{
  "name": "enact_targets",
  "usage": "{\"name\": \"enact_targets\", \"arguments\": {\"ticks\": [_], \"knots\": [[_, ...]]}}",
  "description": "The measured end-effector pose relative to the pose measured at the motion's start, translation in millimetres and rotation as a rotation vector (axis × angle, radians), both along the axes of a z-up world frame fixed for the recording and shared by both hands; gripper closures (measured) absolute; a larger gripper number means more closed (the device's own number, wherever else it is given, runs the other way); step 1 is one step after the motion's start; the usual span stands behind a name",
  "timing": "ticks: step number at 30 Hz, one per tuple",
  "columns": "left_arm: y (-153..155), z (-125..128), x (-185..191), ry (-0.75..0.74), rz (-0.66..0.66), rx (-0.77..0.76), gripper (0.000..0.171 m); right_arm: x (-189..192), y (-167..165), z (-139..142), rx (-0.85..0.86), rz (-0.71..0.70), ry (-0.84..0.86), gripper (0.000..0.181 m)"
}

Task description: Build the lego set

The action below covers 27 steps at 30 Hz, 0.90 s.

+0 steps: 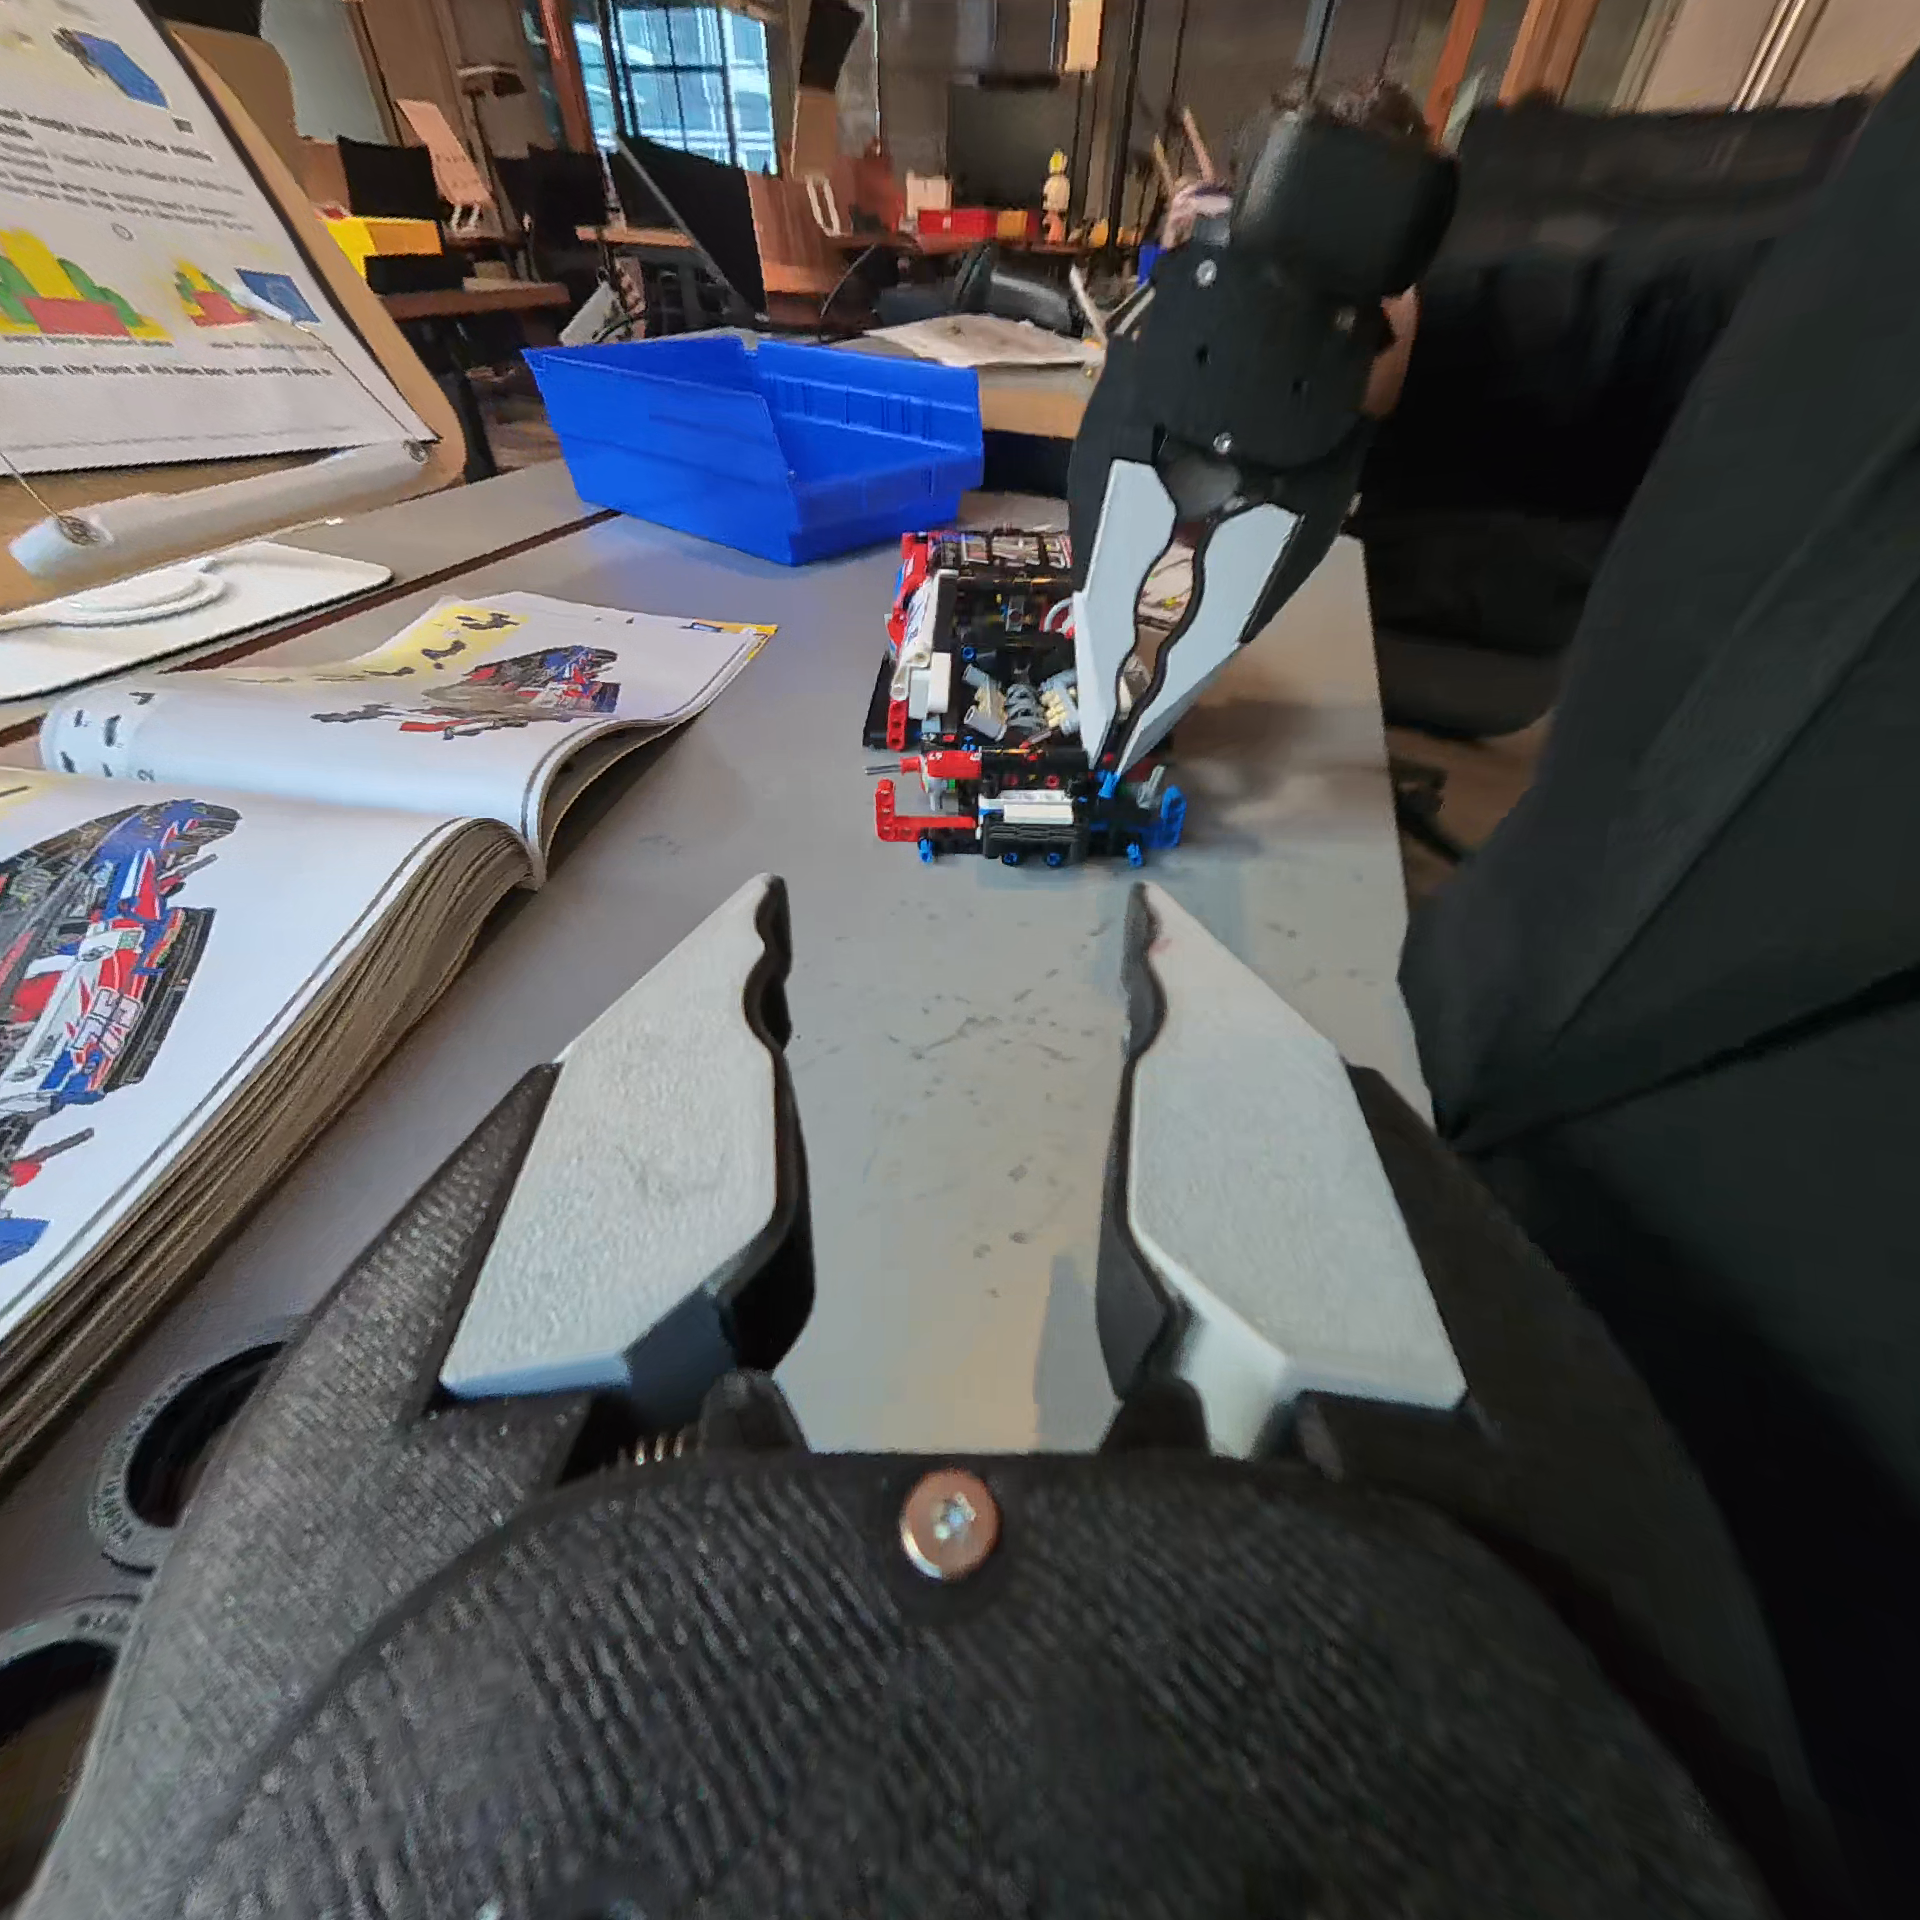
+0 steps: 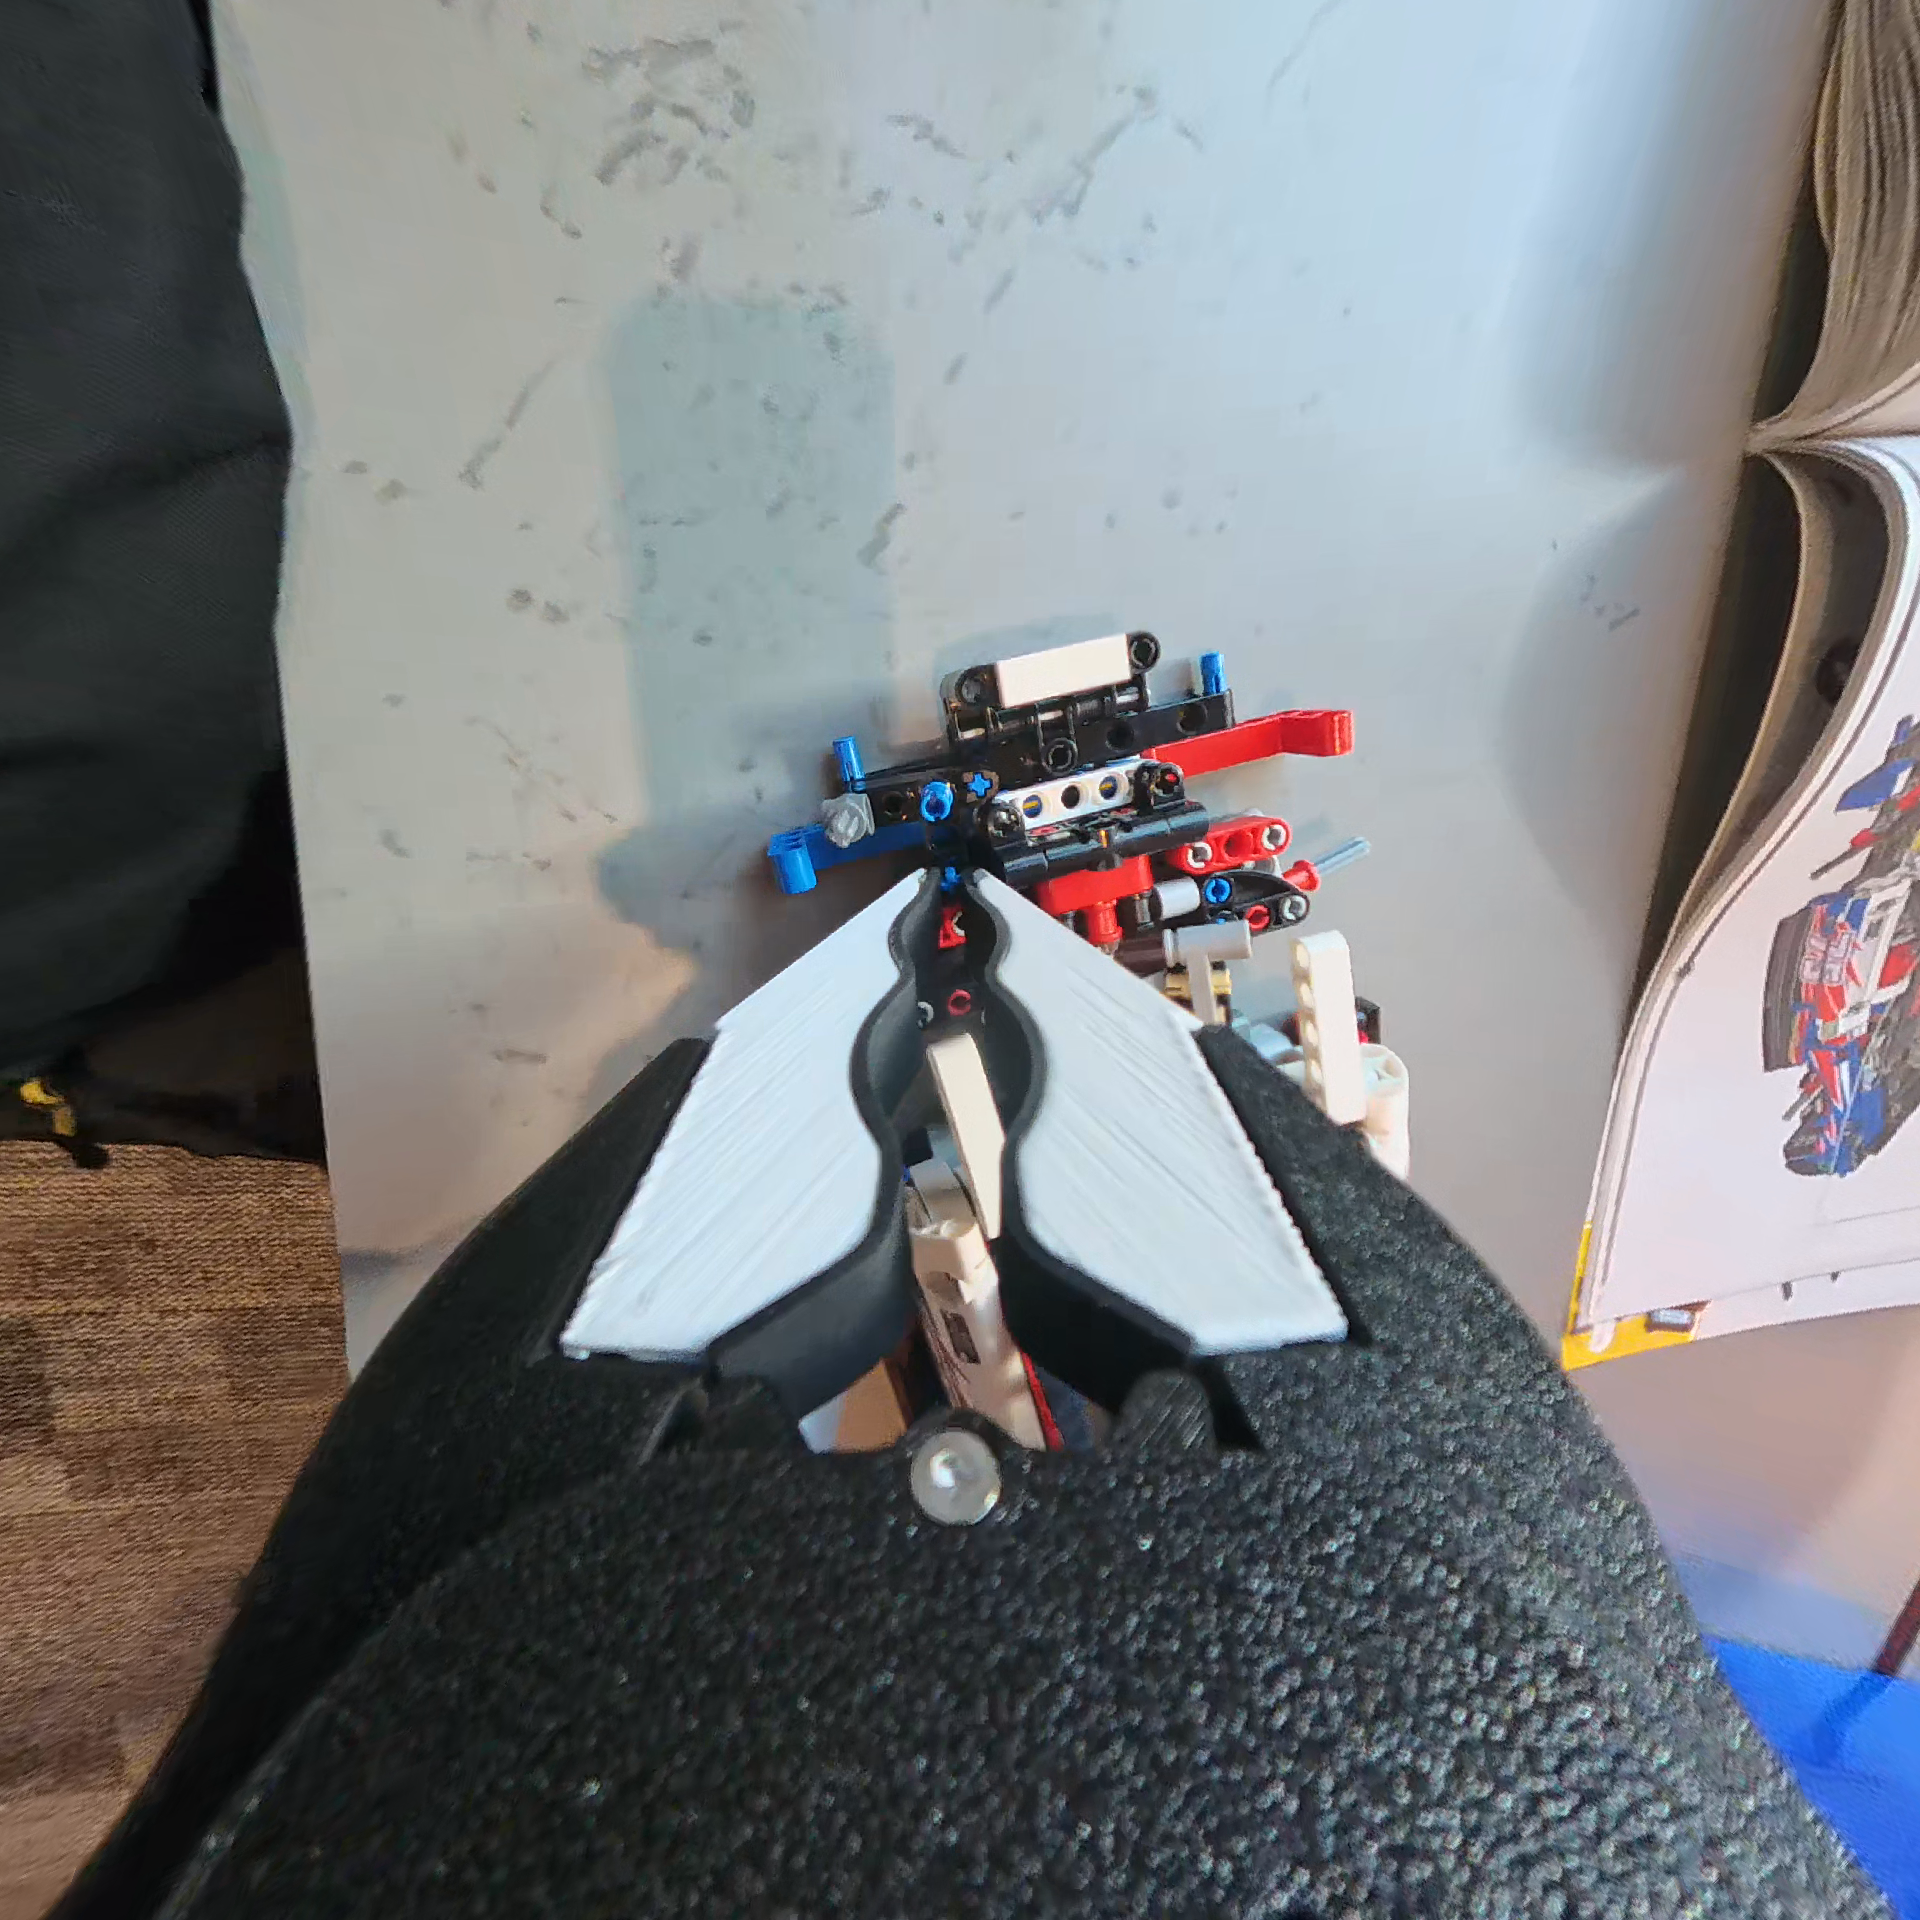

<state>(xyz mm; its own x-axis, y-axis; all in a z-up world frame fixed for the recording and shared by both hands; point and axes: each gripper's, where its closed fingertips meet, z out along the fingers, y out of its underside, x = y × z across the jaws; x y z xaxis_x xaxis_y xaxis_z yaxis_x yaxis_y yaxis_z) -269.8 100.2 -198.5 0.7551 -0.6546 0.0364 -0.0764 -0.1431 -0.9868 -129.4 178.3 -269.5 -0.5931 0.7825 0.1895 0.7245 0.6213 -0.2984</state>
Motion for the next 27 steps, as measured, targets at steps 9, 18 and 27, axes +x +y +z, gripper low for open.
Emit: {"name": "enact_targets", "arguments": {"ticks": [9, 18, 27], "knots": [[-0.8, -14.8, 7.5, 0.077, -0.018, -0.070, 0.105, -2.3, 1.5, -0.1, -0.025, -0.017, 0.030, 0.178], [4.4, -34.4, 13.1, 0.192, -0.006, -0.145, 0.111, -3.6, 2.3, -0.1, -0.039, 0.032, 0.077, 0.179], [9.6, -42.5, 10.4, 0.257, 0.049, -0.164, 0.118, -2.8, 2.4, 0.1, 0.011, 0.087, 0.003, 0.179]]}}
